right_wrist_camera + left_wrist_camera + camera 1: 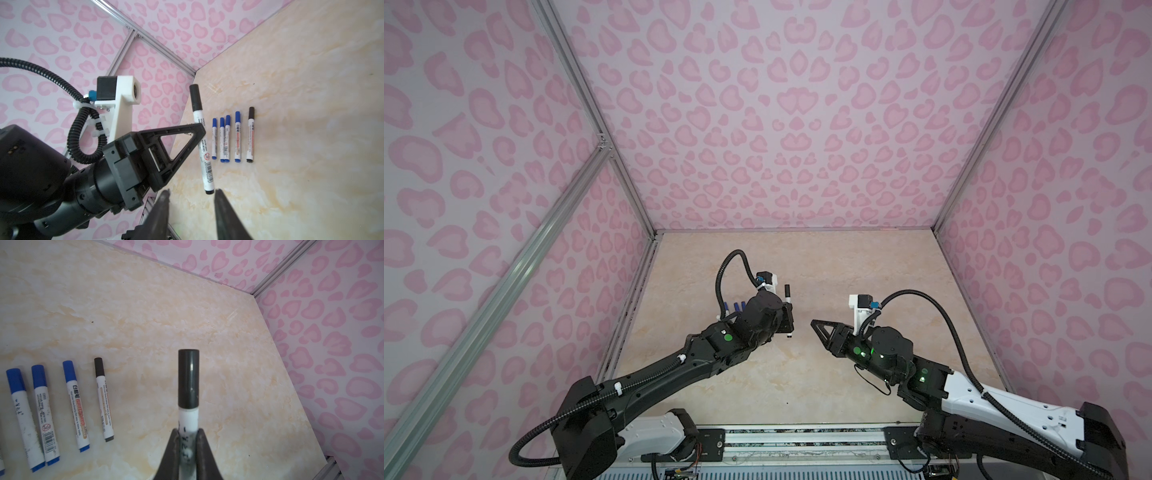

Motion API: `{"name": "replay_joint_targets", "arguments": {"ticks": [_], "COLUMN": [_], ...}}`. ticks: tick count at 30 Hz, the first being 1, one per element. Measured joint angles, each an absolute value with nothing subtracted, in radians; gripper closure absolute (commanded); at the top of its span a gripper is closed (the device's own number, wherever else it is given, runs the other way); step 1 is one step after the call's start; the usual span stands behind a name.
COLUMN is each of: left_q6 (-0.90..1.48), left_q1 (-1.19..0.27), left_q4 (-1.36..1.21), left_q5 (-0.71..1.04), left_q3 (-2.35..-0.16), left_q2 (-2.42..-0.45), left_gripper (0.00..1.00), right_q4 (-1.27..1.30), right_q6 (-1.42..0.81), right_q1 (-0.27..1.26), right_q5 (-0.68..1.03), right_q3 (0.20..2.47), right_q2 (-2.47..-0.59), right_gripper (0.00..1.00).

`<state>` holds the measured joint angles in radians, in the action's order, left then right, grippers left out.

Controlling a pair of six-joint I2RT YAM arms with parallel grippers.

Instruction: Insert the pens into the pen caps

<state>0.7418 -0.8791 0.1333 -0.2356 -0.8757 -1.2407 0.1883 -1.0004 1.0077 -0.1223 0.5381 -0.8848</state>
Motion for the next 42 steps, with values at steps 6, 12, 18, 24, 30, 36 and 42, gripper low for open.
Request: {"name": "replay_joint_targets", "arguments": {"ticks": [6,12,18,24,30,36,42], "left_q6": [0.802,0.86,0.882,0.881,0.866,0.859,0.836], "left_q1": [-0.862,-0.844,-0.813,-0.788,-0.77,-0.768,-0.768], "left_q4": [0.189,0.273,0.319,0.344,0.362,0.361,0.423], "left_q5": [-0.251,-0.274,-0.275,-0.27,-0.267,-0.261,-0.261], "left_q3": [-0.899,-0.984,-1.062,-1.139,-1.184,-1.198,-1.213], "left_q2": [-1.394,-1.589,-1.729,-1.853,-1.921,-1.927,-1.821], "left_gripper": [0.97,0.97,0.97,0.97,0.9,0.27,0.14], "right_q4": [0.012,-0.086,-0.117,-0.118,-0.119,-0.133,-0.209], "right_q6": [-0.971,-0.945,-0.927,-0.917,-0.9,-0.886,-0.88], "right_q1": [1.006,1.0,0.994,0.986,0.966,0.907,0.741], "right_q5": [-0.263,-0.337,-0.366,-0.364,-0.356,-0.343,-0.403], "right_q3": [0.574,0.595,0.596,0.596,0.596,0.595,0.662], "right_q2": [-0.859,-0.863,-0.864,-0.883,-0.886,-0.836,-0.818], "right_gripper": [0.24,0.21,0.2,0.16,0.01,0.01,0.01]}}
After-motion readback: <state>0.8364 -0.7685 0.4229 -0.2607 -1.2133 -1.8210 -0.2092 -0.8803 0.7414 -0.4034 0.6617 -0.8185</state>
